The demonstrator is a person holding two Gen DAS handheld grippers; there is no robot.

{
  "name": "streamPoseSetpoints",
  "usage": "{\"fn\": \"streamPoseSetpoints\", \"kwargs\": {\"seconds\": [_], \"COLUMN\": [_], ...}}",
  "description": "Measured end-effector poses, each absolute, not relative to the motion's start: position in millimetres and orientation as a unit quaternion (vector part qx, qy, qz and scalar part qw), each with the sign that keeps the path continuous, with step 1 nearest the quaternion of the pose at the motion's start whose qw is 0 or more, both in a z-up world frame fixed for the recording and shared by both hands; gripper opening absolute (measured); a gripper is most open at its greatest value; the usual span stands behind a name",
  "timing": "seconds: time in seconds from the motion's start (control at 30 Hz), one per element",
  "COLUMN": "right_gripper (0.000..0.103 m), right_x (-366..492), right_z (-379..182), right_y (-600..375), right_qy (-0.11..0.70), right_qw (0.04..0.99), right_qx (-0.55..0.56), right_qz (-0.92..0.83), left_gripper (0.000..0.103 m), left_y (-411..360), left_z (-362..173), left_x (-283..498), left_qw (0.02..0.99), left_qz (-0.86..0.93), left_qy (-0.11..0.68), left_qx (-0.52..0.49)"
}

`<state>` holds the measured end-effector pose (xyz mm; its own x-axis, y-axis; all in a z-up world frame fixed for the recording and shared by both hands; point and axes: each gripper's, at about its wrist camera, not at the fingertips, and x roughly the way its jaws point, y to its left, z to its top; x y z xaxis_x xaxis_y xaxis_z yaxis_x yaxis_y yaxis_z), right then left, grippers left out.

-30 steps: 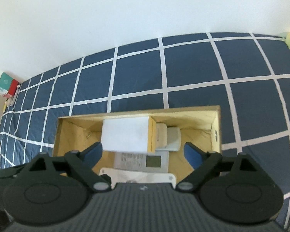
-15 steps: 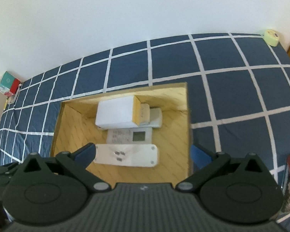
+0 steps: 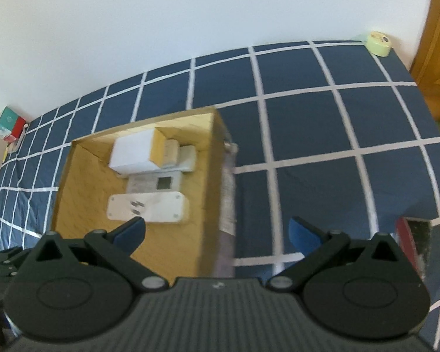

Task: Organize objects
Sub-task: 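Move the right tool to the black-and-red patterned phone case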

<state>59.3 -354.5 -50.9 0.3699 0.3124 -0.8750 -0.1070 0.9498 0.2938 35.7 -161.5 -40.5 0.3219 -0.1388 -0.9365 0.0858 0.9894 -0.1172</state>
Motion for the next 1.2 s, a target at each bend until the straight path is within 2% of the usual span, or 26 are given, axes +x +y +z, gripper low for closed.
{"fn": "streamPoseSetpoints", "kwargs": {"seconds": [0.63,1.2], "right_gripper": [0.103,0.103], "right_x": [35,-14], "right_z": [-84,-185], "right_y": [-543,-580], "right_qy": [0.566,0.615], "right_qw": [0.814,0.762], "right_qx": [0.121,0.193], "right_qz": [0.047,-0.052], "left_gripper": [0.103,0.103], "left_y": [-323,-360], "left_z": [-93,-175], "left_x": [-8,-7], "left_qw": [0.789,0.746], "left_qz": [-0.106,-0.144], "left_qy": [0.605,0.645], "left_qx": [0.009,0.083]}}
